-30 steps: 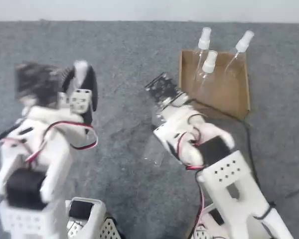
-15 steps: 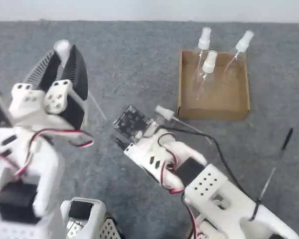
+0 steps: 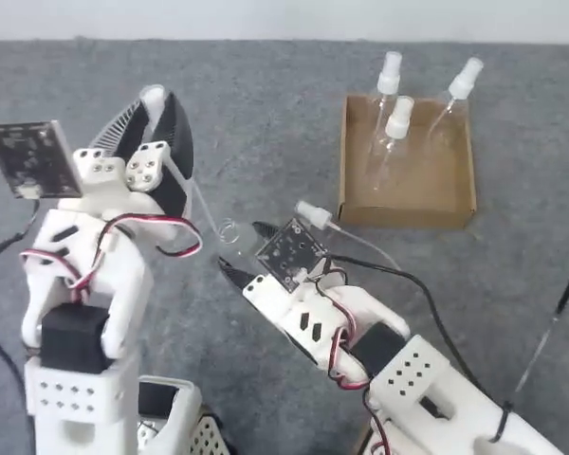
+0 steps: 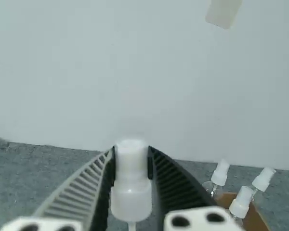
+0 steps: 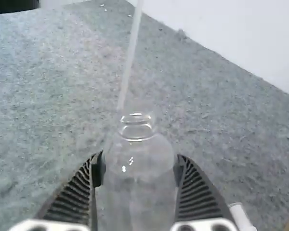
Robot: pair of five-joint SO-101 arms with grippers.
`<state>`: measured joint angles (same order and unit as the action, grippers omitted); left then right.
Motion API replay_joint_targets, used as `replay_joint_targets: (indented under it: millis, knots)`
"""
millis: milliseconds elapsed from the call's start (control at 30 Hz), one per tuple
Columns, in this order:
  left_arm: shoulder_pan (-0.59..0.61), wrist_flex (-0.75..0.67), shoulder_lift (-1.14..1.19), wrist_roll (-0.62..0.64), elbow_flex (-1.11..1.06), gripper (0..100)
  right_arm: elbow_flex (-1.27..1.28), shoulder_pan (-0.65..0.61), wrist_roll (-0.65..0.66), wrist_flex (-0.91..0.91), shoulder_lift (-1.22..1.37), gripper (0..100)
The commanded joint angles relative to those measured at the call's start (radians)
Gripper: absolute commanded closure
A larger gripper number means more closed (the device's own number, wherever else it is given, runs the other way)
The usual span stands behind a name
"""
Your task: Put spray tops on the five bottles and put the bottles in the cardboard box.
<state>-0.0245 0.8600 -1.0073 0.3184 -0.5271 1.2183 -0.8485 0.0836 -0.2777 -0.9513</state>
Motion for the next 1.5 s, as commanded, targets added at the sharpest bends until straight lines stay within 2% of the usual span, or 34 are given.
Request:
replay_joint_targets:
  millis: [0, 200, 433, 667, 833, 900, 1000, 1133, 1300, 1467]
  knots:
    - [-0.003, -0.083, -0.018, 0.014, -0.018, 99, -0.012, -0.007, -0.011, 0.025, -0.042, 99.3]
    - [-0.060, -0.075, -0.018, 0.012, -0.025, 99, -0.012, -0.007, -0.012, -0.002, -0.042, 99.3]
    - [-0.091, -0.034, -0.020, 0.009, -0.154, 99, -0.012, -0.001, -0.014, 0.004, -0.053, 99.3]
    - [-0.094, 0.034, -0.106, 0.008, -0.292, 99, -0.014, 0.056, -0.166, 0.010, -0.044, 99.3]
    - [-0.126, 0.021, -0.222, 0.008, -0.432, 98, -0.014, 0.054, -0.170, 0.010, -0.044, 99.3]
    - [-0.160, 0.008, -0.252, -0.005, -0.472, 94, -0.014, 0.054, -0.169, 0.010, -0.044, 99.3]
    - [-0.167, 0.023, -0.267, -0.048, -0.450, 87, -0.006, 0.058, -0.167, 0.008, -0.050, 99.3]
    - [-0.164, 0.063, -0.265, -0.057, -0.344, 87, 0.029, 0.058, -0.163, 0.051, -0.053, 99.3]
    - [-0.064, 0.074, -0.229, -0.057, -0.200, 87, 0.040, 0.058, -0.163, 0.062, -0.053, 99.3]
    - [-0.011, 0.069, -0.051, -0.107, -0.170, 87, 0.040, 0.058, -0.163, 0.062, -0.053, 99.3]
